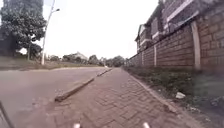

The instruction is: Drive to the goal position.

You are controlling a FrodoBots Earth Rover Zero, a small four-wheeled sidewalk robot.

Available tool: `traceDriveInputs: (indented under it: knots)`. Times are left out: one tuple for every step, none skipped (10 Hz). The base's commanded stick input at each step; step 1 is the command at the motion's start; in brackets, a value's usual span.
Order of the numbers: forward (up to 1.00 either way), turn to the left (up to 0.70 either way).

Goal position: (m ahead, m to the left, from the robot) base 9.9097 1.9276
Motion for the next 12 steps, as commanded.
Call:
traceDriveInputs:
  knots:
    - [0.50, 0.00]
    - [0.50, 0.00]
    - [0.50, 0.00]
    - [0.50, 0.00]
    - [0.50, 0.00]
    - [0.50, 0.00]
    - [0.50, 0.00]
    - [0.50, 0.00]
    - [0.50, 0.00]
    - [0.50, 0.00]
    - [0.50, 0.00]
    - [0.50, 0.00]
